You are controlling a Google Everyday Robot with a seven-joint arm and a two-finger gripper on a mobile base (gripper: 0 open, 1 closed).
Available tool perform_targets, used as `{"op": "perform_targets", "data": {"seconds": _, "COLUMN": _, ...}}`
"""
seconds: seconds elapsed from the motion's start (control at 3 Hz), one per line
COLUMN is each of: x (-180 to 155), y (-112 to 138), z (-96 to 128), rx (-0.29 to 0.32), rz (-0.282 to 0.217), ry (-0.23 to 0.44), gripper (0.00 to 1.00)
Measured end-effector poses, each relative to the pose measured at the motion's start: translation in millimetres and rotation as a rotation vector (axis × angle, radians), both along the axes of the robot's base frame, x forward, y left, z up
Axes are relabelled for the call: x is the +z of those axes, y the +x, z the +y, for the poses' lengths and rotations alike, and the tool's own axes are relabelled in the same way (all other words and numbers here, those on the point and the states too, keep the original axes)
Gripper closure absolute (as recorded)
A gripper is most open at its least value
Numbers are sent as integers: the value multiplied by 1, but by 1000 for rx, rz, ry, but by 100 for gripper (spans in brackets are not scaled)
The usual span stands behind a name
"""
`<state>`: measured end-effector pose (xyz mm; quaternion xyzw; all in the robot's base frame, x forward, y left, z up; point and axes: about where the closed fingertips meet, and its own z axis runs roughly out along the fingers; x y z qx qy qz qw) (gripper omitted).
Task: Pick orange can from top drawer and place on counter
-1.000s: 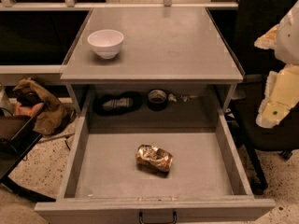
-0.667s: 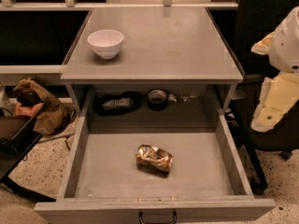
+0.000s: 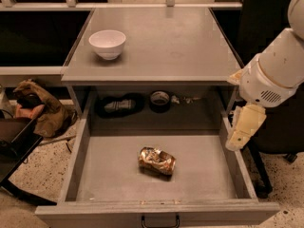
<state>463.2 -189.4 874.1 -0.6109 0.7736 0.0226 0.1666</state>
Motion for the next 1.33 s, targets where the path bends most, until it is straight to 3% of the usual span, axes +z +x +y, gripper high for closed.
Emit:
{"op": "perform_targets", "data": {"seconds": 0.67, "x": -4, "y": -3, "z": 5, "rx": 0, "rz": 13, "ry": 39, "gripper": 0}}
{"op": "perform_targets", "data": {"seconds": 1.0, "x": -9, "y": -10, "z": 19, "rx": -16, "rz": 20, "ry": 90, "gripper": 0}}
{"op": "perform_targets", "data": {"seconds": 1.33, "x": -10, "y": -16, "z": 45, "rx": 6, "rz": 24, "ry": 154, "gripper": 0}}
